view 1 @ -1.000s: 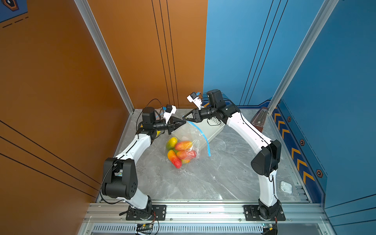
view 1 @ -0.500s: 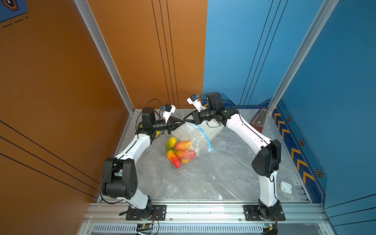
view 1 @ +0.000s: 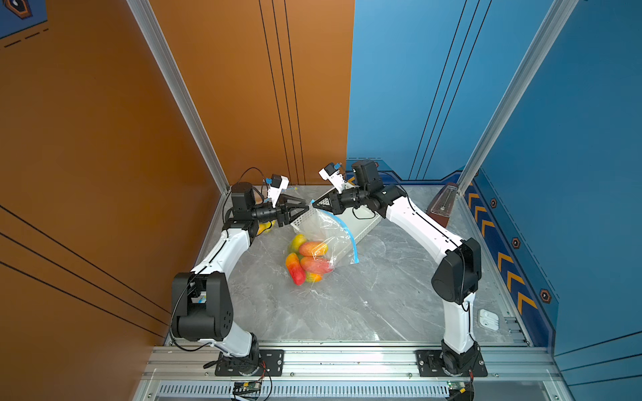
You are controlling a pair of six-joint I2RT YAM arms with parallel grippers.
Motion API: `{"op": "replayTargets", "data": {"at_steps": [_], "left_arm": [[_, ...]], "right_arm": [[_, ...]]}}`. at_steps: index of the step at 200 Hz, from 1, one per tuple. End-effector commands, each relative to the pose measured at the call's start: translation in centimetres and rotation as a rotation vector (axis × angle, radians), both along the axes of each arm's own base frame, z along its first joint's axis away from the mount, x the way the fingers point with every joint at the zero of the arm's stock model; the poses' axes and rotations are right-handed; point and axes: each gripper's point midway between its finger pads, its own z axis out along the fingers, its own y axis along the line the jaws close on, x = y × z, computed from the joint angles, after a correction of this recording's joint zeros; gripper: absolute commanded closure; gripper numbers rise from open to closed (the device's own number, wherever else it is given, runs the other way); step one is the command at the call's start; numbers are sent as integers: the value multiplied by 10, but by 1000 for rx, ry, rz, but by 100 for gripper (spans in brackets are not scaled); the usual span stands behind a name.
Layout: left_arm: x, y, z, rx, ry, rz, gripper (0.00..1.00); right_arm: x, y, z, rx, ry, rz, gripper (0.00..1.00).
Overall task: Place the mango in a zip-top bag and seal the zipper
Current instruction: Zip the zipper on the zipper food storage bag.
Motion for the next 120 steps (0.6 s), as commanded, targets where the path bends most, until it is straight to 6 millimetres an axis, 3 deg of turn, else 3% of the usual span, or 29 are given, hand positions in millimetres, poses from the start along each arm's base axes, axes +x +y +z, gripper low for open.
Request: {"op": "replayTargets", "data": {"at_steps": [1,39,96,120], "left_arm": [[-11,2,31,-9,-88,-39,47],[-7,-8,39,-29,-82,-144,43],[-13,-8,26,-47,-46,-226,41],[-25,-15,16,-45,-52,-250,44]], "right_arm": [[-13,-6,20,24,-50,44,100],[-25,-4,23,35,-85,107,100],[-60,-6,29,74,-151,284,100],[-63,-10,33,80,-160,303,100]]}}
